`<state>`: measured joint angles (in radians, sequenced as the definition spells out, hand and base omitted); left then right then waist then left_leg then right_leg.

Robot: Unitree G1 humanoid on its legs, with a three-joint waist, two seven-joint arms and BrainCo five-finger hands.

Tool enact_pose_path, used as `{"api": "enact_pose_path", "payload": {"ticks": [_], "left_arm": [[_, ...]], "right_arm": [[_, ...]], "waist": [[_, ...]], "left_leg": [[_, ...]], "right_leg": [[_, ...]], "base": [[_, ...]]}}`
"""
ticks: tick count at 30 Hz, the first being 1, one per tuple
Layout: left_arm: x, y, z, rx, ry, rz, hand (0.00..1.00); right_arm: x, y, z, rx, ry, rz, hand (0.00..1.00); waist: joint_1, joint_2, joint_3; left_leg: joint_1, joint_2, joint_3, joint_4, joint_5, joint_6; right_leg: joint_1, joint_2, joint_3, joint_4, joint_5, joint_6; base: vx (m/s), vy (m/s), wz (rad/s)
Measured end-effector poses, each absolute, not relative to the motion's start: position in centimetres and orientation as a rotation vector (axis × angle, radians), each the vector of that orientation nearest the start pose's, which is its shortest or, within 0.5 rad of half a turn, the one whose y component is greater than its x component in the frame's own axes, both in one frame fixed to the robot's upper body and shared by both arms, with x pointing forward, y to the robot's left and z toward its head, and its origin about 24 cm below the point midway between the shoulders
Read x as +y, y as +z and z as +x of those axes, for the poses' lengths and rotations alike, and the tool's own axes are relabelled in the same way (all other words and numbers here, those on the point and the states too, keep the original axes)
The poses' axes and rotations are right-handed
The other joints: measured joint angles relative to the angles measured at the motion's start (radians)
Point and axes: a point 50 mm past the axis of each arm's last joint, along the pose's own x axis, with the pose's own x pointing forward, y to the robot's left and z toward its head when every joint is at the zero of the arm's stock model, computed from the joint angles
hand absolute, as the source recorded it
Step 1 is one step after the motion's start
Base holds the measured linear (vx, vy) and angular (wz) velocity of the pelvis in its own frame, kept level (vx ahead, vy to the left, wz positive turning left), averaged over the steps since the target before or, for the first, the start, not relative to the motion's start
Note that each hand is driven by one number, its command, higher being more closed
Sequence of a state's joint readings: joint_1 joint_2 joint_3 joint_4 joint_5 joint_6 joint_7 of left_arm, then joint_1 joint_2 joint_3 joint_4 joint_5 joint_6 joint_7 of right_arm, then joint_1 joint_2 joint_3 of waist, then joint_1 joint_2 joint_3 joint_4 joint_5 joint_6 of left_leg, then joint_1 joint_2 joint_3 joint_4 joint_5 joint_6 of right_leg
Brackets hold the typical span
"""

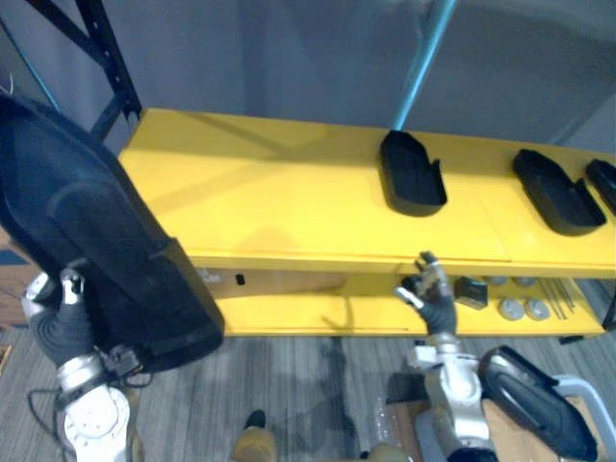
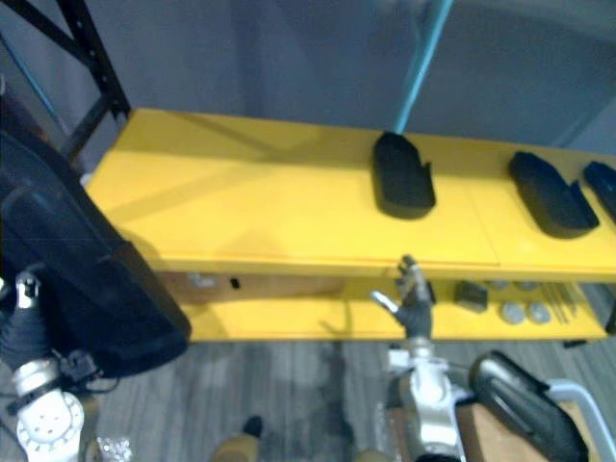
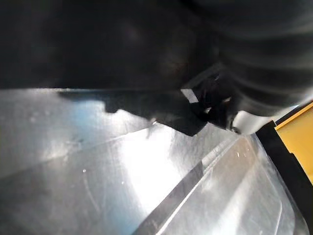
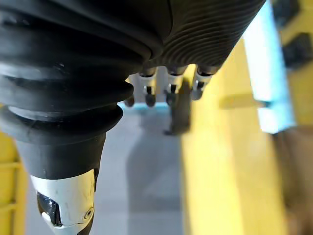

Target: Walk over and take plastic housings, then place them on the shelf

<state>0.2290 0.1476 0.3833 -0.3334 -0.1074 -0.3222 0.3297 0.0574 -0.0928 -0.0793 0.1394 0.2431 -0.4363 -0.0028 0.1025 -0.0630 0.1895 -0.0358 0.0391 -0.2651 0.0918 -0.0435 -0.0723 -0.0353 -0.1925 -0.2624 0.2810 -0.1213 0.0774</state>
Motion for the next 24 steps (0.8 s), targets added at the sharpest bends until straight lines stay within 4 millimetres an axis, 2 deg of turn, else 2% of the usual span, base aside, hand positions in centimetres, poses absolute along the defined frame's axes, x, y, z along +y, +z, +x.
{"api": "enact_pose_path", "payload": {"ticks": [1,2,3,4,6,11,15,17,22,24], "left_arm": [[27.4,12.0,17.2,-0.511,0.678,0.133,1.00],[27.3,11.6,17.0,-0.500,0.691,0.115,1.00],[27.2,11.4,16.9,-0.489,0.700,0.104,1.00],[27.0,10.9,16.8,-0.469,0.716,0.084,1.00],[26.8,10.8,16.7,-0.469,0.724,0.068,1.00],[26.2,11.2,16.7,-0.494,0.736,0.040,1.00],[26.2,11.1,16.7,-0.492,0.774,0.061,1.00],[26.2,11.0,16.5,-0.485,0.795,0.074,1.00],[26.4,10.2,15.8,-0.420,0.800,0.123,1.00],[26.3,10.2,15.9,-0.416,0.778,0.133,1.00]], "right_arm": [[-20.0,4.3,23.4,-0.269,-0.156,0.118,0.00],[-20.5,4.9,23.8,-0.293,-0.152,0.099,0.00],[-20.6,5.2,24.0,-0.305,-0.148,0.099,0.00],[-20.9,5.8,24.4,-0.326,-0.139,0.092,0.00],[-21.0,6.1,24.5,-0.334,-0.131,0.106,0.00],[-20.7,7.9,24.4,-0.419,-0.074,0.137,0.00],[-19.6,9.0,24.4,-0.466,0.017,0.174,0.00],[-18.4,9.0,24.7,-0.464,0.083,0.204,0.00],[-13.8,9.6,25.5,-0.472,0.259,0.270,0.00],[-13.2,9.3,25.6,-0.460,0.274,0.264,0.00]], "waist": [[-0.001,-0.012,-0.007],[0.001,0.002,-0.016],[0.002,0.021,-0.018],[0.005,0.063,-0.020],[0.003,0.084,-0.033],[-0.011,0.093,-0.042],[-0.010,0.082,-0.059],[-0.004,0.081,-0.061],[0.004,0.097,-0.096],[0.004,0.097,-0.096]], "left_leg": [[0.001,-0.015,0.000,-0.005,-0.002,-0.004],[0.004,-0.016,0.005,-0.013,-0.014,-0.020],[0.002,-0.005,0.012,-0.012,-0.017,-0.024],[0.002,0.023,0.054,-0.013,-0.018,-0.026],[0.006,0.043,0.094,-0.017,-0.019,-0.028],[0.019,0.063,0.140,-0.031,-0.016,-0.032],[0.025,0.057,0.139,-0.052,-0.005,-0.043],[0.036,0.051,0.137,-0.056,-0.001,-0.043],[0.037,0.034,0.114,-0.099,0.046,-0.040],[0.036,0.027,0.131,-0.115,0.071,-0.032]], "right_leg": [[0.003,-0.001,0.000,-0.026,0.051,0.002],[0.032,-0.005,-0.008,-0.080,0.025,0.042],[0.043,0.009,-0.009,-0.114,0.037,0.045],[0.069,0.041,-0.010,-0.175,0.066,0.033],[0.080,0.067,-0.007,-0.208,0.079,0.023],[0.100,0.088,-0.008,-0.246,0.087,0.014],[0.108,0.082,-0.017,-0.258,0.089,0.016],[0.121,0.075,-0.028,-0.260,0.088,0.017],[0.153,0.059,-0.099,-0.278,0.088,0.020],[0.177,0.052,-0.149,-0.282,0.086,0.022]], "base": [[0.14,-0.140,0.29],[0.10,-0.144,0.04],[0.10,-0.184,-0.14],[0.06,-0.132,-0.15],[0.07,-0.132,-0.15],[0.03,-0.056,-0.06],[0.01,0.016,0.08],[0.01,0.027,0.12],[-0.02,0.016,0.38],[-0.06,0.025,0.82]]}}
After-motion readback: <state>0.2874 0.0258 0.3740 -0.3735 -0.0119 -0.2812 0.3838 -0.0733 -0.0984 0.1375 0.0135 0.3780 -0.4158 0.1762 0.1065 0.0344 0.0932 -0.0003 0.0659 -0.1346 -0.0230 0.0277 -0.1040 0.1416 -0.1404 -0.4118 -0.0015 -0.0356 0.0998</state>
